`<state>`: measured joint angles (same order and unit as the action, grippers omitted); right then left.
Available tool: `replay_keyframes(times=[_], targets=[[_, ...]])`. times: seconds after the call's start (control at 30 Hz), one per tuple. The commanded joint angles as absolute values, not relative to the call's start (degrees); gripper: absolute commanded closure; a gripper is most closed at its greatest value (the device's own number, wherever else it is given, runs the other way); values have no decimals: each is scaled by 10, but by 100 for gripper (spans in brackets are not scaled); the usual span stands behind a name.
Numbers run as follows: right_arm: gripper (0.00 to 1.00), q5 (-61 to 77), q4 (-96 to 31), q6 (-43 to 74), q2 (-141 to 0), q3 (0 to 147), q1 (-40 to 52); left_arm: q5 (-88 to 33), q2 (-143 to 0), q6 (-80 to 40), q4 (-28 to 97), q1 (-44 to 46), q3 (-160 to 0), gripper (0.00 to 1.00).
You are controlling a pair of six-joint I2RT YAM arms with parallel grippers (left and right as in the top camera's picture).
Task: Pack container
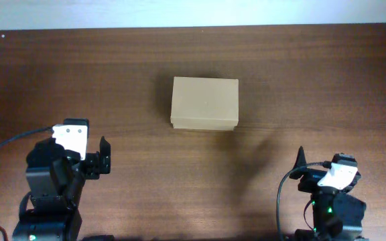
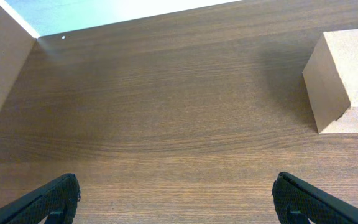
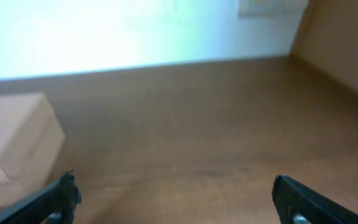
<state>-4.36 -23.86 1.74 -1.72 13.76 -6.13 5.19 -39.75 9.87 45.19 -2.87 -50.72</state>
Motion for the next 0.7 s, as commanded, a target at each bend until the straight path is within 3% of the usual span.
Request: replay_keyframes(times=[0.0,0.67], targets=[[1,-32,-233,23,-2,133,-56,52,-398,99,451,-32,-504,1],[1,-32,-231,23,-3,68,-56,52,-398,99,454,-32,-504,1]])
